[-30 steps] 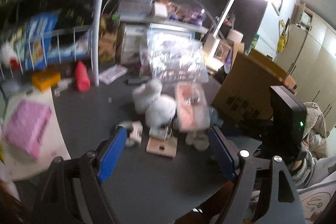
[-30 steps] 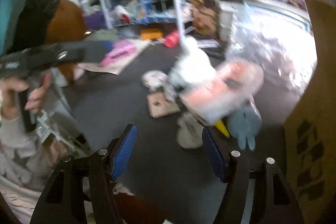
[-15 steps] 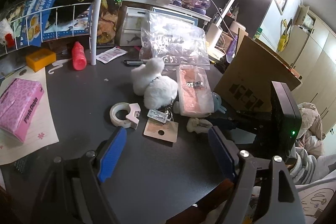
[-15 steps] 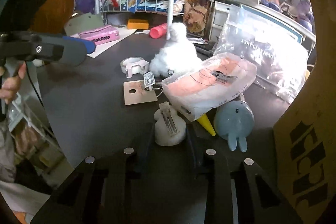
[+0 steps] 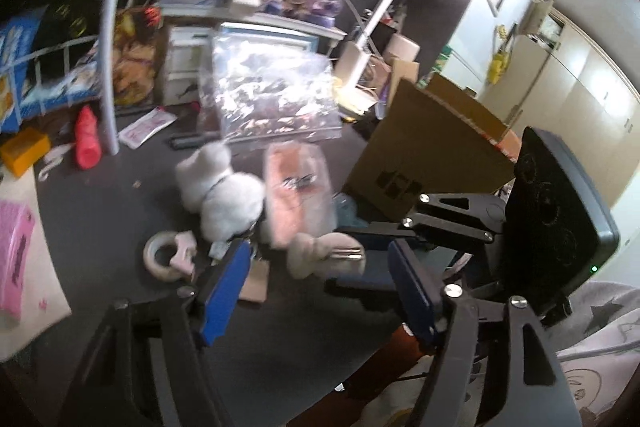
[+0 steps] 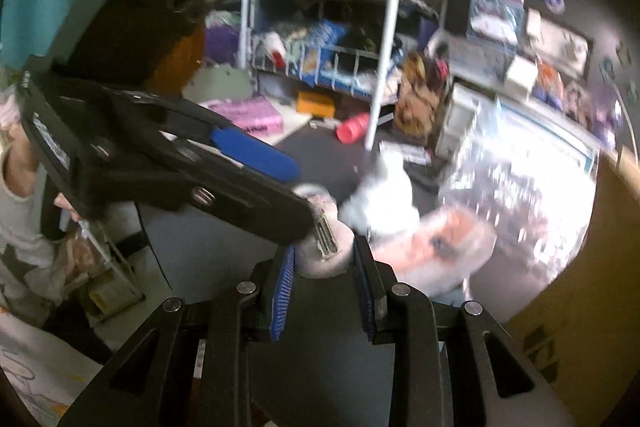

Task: Organize objects
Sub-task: 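Grasp the white figurine with the right gripper and lift toward the box, then lower the white figurine into the cardboard box and open the right gripper, then move the right gripper back over the pink pad packet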

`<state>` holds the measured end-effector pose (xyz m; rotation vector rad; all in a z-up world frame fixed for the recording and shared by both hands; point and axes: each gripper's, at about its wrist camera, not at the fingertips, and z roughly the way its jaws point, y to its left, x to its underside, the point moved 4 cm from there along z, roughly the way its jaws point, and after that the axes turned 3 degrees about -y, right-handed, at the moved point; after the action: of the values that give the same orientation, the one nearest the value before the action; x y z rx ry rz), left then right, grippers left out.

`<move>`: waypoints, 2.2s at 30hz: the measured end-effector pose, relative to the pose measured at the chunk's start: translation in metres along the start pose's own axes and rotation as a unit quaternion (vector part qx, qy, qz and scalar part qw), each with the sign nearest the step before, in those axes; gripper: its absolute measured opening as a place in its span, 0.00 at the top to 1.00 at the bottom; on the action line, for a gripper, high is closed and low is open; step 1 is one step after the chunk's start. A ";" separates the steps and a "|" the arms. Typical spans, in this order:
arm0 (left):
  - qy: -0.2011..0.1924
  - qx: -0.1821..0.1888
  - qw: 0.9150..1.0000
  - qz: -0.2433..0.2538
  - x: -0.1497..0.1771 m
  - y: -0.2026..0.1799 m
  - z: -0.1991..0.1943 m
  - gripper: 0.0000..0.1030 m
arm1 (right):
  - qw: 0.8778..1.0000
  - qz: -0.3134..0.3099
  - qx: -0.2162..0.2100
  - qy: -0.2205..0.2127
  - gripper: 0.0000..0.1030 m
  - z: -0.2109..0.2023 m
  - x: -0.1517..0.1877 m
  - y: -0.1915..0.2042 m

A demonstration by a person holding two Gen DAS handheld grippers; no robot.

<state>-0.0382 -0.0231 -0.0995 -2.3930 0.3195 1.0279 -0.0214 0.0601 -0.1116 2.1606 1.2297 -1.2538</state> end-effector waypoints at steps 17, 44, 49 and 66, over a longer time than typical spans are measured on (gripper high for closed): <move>-0.011 0.000 0.997 0.074 -0.064 -0.056 -0.013 0.62 | 0.997 -0.024 0.054 -0.046 0.77 -0.054 -0.047 -0.028; 0.112 0.080 0.981 0.138 -0.147 -0.161 0.148 0.62 | 0.983 0.148 0.097 0.052 0.76 -0.120 0.013 -0.190; 0.125 0.081 0.978 0.144 -0.146 -0.169 0.165 0.62 | 0.979 0.157 0.107 0.068 0.74 -0.121 0.023 -0.201; 0.098 0.036 0.980 0.168 -0.148 -0.168 0.144 0.36 | 0.978 0.156 0.124 0.061 0.53 -0.124 0.017 -0.199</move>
<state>-0.1596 0.1975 -0.0147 -2.4288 0.8413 0.8998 -0.1164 0.2615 -0.0354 2.5212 0.7636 -1.2064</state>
